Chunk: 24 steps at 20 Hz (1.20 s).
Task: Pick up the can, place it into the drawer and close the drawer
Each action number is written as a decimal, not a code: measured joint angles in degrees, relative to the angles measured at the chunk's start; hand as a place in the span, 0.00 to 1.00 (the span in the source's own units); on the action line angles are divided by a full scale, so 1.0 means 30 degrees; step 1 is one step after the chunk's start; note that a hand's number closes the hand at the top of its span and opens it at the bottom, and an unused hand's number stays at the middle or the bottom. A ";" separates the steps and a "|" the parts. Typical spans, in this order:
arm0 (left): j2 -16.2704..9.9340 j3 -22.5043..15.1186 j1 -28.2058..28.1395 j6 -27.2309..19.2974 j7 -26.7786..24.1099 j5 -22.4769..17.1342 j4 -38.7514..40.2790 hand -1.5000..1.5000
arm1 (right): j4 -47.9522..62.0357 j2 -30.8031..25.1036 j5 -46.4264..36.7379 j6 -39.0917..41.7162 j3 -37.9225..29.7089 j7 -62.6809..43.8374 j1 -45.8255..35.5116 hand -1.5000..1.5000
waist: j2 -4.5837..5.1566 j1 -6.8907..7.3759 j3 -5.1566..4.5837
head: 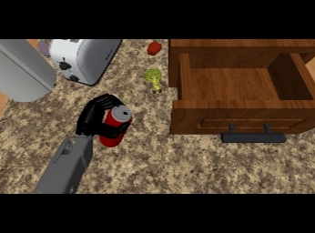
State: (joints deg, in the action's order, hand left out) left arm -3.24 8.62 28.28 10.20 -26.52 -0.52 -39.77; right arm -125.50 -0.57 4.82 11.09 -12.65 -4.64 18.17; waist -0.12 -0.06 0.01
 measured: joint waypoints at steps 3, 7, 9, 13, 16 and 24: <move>-0.0502 0.1017 -0.0784 -0.1023 0.0050 -0.0647 -0.0838 1.00 | -0.0101 -0.0040 0.0158 -0.0048 -0.0093 0.0003 0.0125 0.00 | -0.0026 0.0110 0.0000; -0.0523 0.1383 -0.1816 -0.2302 0.0825 -0.1121 -0.3070 1.00 | 0.0076 -0.0017 0.0029 0.0037 -0.0030 0.0203 0.0247 0.00 | -0.0025 0.0114 0.0006; -0.0330 0.1029 -0.2615 -0.2578 0.1742 -0.1278 -0.5046 1.00 | 0.0267 -0.0037 -0.0043 0.0005 -0.0133 0.0265 -0.0070 0.00 | -0.0026 0.0113 0.0008; 0.0094 -0.0041 -0.3407 -0.3247 0.3858 -0.1074 -0.8292 1.00 | -0.0075 -0.0020 0.0177 -0.0116 -0.0212 0.0108 0.0078 0.00 | -0.0026 0.0076 0.0005; 0.0474 -0.0908 -0.3241 -0.3973 0.5325 -0.0635 -1.0335 1.00 | -0.0296 0.0039 0.0157 -0.0214 -0.0124 -0.0007 0.0040 0.00 | -0.0023 0.0048 0.0011; 0.0924 -0.3357 -0.1049 -0.6299 0.9631 0.0081 -1.3563 1.00 | -0.0074 -0.0486 0.0973 0.0136 -0.1141 -0.0217 -0.0229 0.00 | 0.0001 -0.0058 0.0004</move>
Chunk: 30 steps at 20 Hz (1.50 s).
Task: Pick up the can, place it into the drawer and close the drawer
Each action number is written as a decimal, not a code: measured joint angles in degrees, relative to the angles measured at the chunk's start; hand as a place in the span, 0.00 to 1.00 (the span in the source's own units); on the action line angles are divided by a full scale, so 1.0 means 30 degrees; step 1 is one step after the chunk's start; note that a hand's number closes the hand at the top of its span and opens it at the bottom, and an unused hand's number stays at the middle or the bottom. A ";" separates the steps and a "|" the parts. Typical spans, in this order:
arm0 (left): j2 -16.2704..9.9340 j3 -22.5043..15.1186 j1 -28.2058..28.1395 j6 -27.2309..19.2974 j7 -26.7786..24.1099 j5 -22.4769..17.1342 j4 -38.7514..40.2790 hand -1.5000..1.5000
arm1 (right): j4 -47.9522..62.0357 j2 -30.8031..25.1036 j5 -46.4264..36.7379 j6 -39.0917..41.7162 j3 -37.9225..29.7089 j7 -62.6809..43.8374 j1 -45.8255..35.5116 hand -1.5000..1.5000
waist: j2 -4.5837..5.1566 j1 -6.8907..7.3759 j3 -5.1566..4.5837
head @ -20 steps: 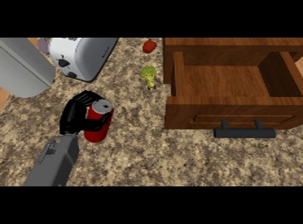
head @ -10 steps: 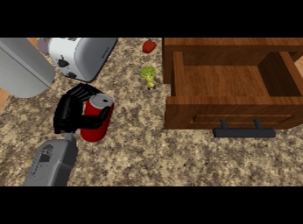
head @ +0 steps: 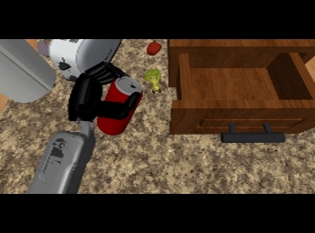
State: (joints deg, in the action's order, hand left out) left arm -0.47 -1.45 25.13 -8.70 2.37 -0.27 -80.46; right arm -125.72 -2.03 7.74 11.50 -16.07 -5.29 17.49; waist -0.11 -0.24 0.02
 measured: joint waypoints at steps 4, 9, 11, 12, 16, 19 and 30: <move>0.0095 -0.1098 0.1825 -0.1209 0.1880 0.0186 -0.0204 1.00 | 0.0102 -0.0221 0.0179 0.0126 -0.0254 -0.0291 -0.0368 0.00 | 0.0014 -0.0053 0.0001; 0.0136 -0.2185 0.4988 -0.3042 0.3796 0.0550 0.0398 1.00 | -0.0076 0.0137 -0.0352 0.0010 0.0171 -0.0203 -0.0315 0.00 | 0.0029 -0.0158 -0.0002; 0.0142 -0.2077 0.6252 -0.3291 0.4079 0.0536 0.1029 1.00 | -0.0124 0.0152 -0.0245 0.0175 0.0040 -0.0097 -0.0079 0.00 | 0.0036 -0.0189 -0.0002; 0.0145 -0.2345 0.6828 -0.3737 0.4235 0.0468 0.1298 1.00 | -0.0297 0.0237 -0.0312 0.0166 0.0110 -0.0169 0.0023 0.00 | 0.0039 -0.0213 0.0002; 0.0151 -0.3016 0.9100 -0.4871 0.4572 -0.0056 0.2974 1.00 | -0.0171 0.0081 0.0062 0.0366 -0.0203 -0.0196 0.0000 0.00 | 0.0056 -0.0284 0.0003; 0.0152 -0.3234 1.0655 -0.5444 0.4859 -0.0417 0.4175 1.00 | 0.0079 -0.0036 0.0307 0.0637 -0.0608 0.0108 0.0087 0.00 | 0.0061 -0.0312 0.0002; 0.0155 -0.3817 1.6220 -0.7036 0.3950 -0.2678 1.0608 1.00 | 0.0150 0.0231 -0.0345 0.0221 0.0151 -0.0123 -0.0403 0.00 | 0.0154 -0.0626 0.0011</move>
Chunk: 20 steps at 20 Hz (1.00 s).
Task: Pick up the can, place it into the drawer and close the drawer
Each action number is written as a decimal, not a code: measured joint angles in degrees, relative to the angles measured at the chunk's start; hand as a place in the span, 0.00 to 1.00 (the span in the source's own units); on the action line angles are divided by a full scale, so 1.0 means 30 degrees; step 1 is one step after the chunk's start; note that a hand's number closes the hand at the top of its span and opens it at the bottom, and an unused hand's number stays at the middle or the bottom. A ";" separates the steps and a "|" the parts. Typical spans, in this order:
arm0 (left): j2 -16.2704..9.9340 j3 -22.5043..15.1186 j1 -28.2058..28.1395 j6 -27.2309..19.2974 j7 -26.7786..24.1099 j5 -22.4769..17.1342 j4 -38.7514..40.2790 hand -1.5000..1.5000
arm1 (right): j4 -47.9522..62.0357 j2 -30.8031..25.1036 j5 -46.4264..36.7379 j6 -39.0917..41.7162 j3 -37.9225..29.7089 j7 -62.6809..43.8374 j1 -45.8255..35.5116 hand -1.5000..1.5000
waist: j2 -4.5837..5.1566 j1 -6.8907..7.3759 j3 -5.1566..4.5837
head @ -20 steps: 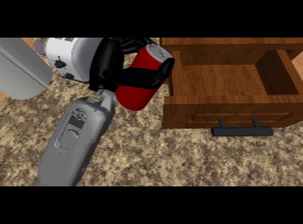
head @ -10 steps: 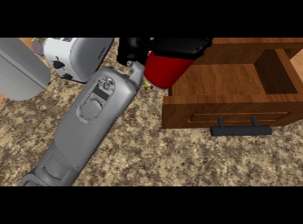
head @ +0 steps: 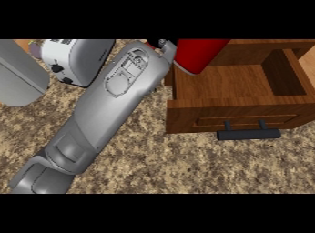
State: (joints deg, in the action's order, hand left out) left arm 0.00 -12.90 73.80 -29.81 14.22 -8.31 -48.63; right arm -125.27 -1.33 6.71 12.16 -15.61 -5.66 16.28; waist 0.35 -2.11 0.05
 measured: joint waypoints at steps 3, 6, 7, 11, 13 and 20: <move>-0.0001 -0.0644 0.1020 -0.0471 -0.0343 -0.0931 0.1390 1.00 | 0.0299 -0.0058 -0.0171 -0.0013 0.0051 0.0039 -0.0351 0.00 | 0.0028 -0.0117 0.0006; 0.0002 -0.0704 0.1964 -0.0347 -0.1035 -0.1659 0.3016 1.00 | 0.0023 -0.0362 0.0289 0.0147 -0.0259 -0.0348 -0.0430 0.00 | 0.0067 -0.0267 0.0010; 0.0001 -0.0905 0.2245 -0.0383 -0.1131 -0.1889 0.3383 1.00 | 0.0303 -0.0331 0.0191 0.0129 -0.0231 -0.0201 -0.0585 0.00 | 0.0069 -0.0268 0.0006; 0.0000 -0.1808 0.3128 -0.0826 -0.1691 -0.2940 0.4909 1.00 | 0.0395 -0.0216 -0.0257 -0.0140 0.0128 -0.0423 -0.1105 0.00 | 0.0131 -0.0502 0.0016; 0.0000 -0.1801 0.3372 -0.0541 -0.2141 -0.3307 0.5742 1.00 | 0.0113 -0.0074 -0.0429 -0.0256 0.0381 -0.0674 -0.1099 0.00 | 0.0146 -0.0513 0.0015; 0.0001 -0.2937 0.3871 -0.0899 -0.3209 -0.4514 0.7582 1.00 | 0.0719 -0.0176 -0.0634 -0.0368 0.0437 -0.0615 -0.1846 0.00 | 0.0238 -0.0802 0.0027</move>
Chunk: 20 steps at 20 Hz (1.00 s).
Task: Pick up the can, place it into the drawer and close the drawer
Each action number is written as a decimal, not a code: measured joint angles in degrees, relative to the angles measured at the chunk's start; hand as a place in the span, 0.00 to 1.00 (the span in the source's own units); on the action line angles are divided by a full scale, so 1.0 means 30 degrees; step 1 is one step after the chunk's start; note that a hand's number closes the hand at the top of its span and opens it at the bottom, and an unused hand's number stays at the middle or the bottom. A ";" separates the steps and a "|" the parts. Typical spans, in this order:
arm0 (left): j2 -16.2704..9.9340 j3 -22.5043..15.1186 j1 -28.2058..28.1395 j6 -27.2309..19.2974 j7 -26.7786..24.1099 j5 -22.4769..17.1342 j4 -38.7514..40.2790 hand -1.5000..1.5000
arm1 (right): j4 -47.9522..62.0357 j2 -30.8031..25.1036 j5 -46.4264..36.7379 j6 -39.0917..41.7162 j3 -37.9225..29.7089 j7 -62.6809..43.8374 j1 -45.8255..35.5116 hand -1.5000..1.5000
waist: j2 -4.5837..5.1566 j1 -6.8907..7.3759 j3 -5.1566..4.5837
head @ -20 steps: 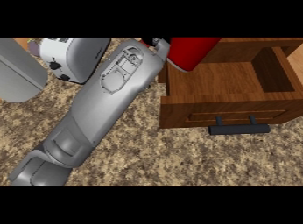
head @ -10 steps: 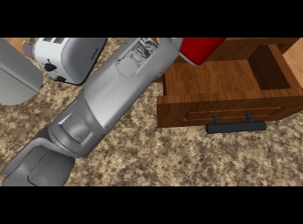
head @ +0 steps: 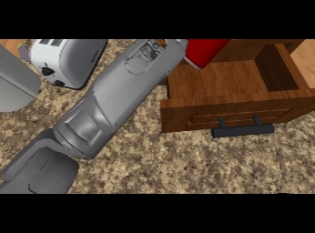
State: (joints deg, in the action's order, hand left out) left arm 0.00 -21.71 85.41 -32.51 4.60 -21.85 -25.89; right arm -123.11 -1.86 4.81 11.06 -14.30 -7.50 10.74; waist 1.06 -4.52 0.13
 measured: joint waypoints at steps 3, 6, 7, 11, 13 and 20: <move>-0.0001 -0.0662 -0.0156 -0.0480 -0.0588 -0.0443 0.0332 1.00 | 0.0528 -0.0140 -0.0040 -0.0077 -0.0071 0.0047 -0.0606 0.00 | 0.0054 -0.0161 0.0007; 0.0002 -0.1323 -0.0181 -0.0703 -0.0872 -0.0840 0.0618 1.00 | 0.0898 -0.0192 -0.0115 -0.0054 -0.0074 0.0231 -0.0834 0.00 | 0.0077 -0.0251 0.0008; -0.0001 -0.1484 -0.0172 -0.0701 -0.1025 -0.0896 0.0837 1.00 | 0.0890 -0.0235 -0.0131 -0.0062 -0.0072 0.0177 -0.0914 0.00 | 0.0094 -0.0300 0.0013; -0.0002 -0.2346 -0.0338 -0.1130 -0.1320 -0.1220 0.1160 1.00 | 0.0761 -0.0208 -0.0148 -0.0149 0.0059 -0.0008 -0.1147 0.00 | 0.0135 -0.0565 0.0012; 0.0001 -0.2720 -0.0479 -0.1271 -0.1671 -0.1242 0.1433 1.00 | 0.0481 -0.0200 -0.0138 -0.0136 0.0131 -0.0078 -0.1107 0.00 | 0.0158 -0.0662 0.0013; -0.0002 -0.3894 -0.1059 -0.2352 -0.1874 -0.1888 0.1407 0.00 | 0.0605 -0.0290 -0.0220 0.0032 0.0187 0.0233 -0.1139 0.00 | 0.0192 -0.0863 0.0016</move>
State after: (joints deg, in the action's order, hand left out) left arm -0.01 -33.39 82.23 -39.56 -1.02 -27.52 -21.67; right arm -121.30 -2.73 4.15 11.15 -13.74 -6.81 7.32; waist 1.64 -7.11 0.18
